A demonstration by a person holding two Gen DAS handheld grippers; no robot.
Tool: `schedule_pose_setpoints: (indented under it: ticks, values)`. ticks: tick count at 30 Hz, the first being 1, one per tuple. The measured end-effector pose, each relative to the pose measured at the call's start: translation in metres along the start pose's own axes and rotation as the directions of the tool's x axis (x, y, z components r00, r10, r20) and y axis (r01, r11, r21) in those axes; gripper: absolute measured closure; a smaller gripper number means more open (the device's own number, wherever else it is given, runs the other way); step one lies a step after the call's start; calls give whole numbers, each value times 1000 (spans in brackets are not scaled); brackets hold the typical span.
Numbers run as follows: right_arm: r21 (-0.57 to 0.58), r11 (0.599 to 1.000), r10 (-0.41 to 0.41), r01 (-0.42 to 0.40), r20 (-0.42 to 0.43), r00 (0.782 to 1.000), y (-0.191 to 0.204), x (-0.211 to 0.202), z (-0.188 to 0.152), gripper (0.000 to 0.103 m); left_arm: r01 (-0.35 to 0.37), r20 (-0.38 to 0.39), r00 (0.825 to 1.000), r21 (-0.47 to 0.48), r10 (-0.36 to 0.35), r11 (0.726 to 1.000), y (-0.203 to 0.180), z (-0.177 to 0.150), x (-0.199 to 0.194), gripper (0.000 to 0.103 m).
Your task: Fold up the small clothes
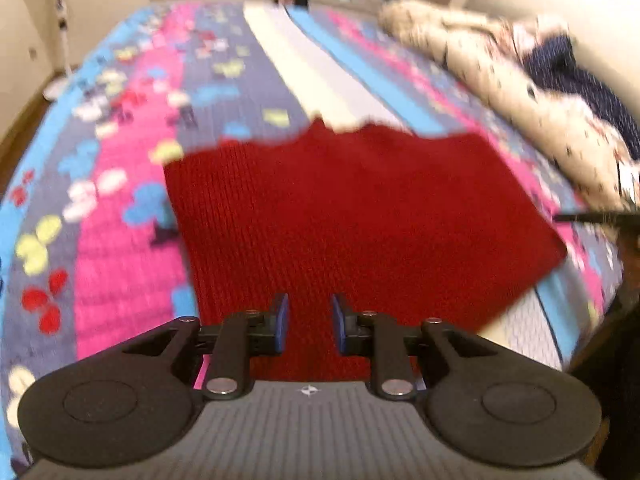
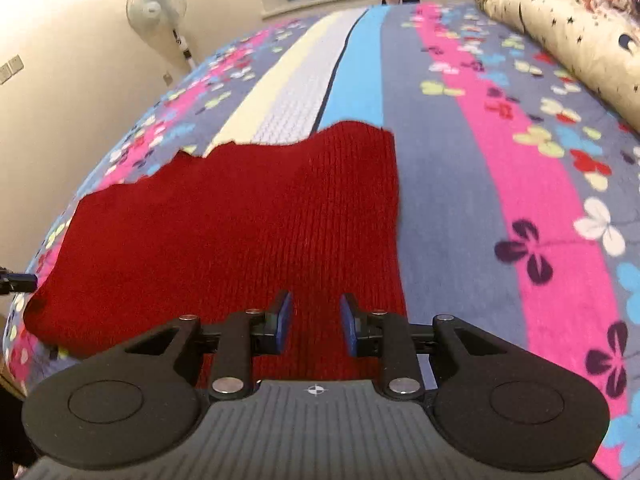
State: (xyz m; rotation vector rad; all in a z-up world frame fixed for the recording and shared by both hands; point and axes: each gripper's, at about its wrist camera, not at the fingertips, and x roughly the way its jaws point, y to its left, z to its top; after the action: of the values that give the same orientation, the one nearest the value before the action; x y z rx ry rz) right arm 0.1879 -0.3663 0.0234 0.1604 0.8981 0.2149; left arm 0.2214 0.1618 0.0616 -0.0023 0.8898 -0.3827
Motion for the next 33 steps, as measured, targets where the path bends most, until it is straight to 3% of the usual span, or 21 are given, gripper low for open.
schedule_pose_setpoints:
  ticks: [4, 6, 8, 10, 14, 18, 19, 21, 22, 25, 27, 33]
  values:
    - [-30, 997, -77, 74, -119, 990, -1, 26, -2, 71, -43, 65, 997, -2, 43, 999, -10, 16, 8, 77]
    - [-67, 992, -112, 102, -159, 981, 3, 37, -3, 71, -70, 53, 996, 6, 70, 997, -12, 21, 21, 78]
    - [-62, 993, -108, 100, -145, 984, 8, 36, 0, 69, -137, -29, 990, 28, 138, 990, -8, 22, 45, 82]
    - [-41, 995, -100, 95, -128, 987, 8, 33, 3, 69, -167, -119, 978, 27, 169, 986, -2, 19, 64, 80]
    - [-14, 995, -97, 97, -44, 994, 6, 25, 11, 68, -145, -58, 988, -43, 142, 988, -3, 30, 49, 80]
    - [-13, 981, -192, 192, -113, 975, -4, 37, 6, 64, -72, 25, 997, -6, 72, 997, -15, 31, 34, 79]
    - [-10, 979, -203, 203, -124, 971, -6, 39, 6, 56, -84, -4, 996, 19, 84, 996, -18, 29, 39, 78]
    - [14, 980, -193, 196, -123, 973, -9, 38, 7, 56, -148, -123, 980, 56, 154, 987, -20, 22, 59, 73]
    - [21, 981, -191, 195, -118, 974, -9, 37, 7, 56, -164, -130, 976, 74, 173, 984, -21, 19, 62, 70]
    - [21, 981, -193, 194, -57, 980, -3, 31, 9, 56, -125, -50, 991, 29, 126, 992, -20, 27, 49, 67]
    - [22, 982, -186, 186, -1, 982, -2, 24, 11, 56, -135, -12, 991, 26, 135, 991, -22, 29, 42, 47]
    - [6, 993, -115, 115, 60, 992, 6, 17, 15, 56, -181, -28, 983, 75, 184, 981, -29, 24, 42, 46]
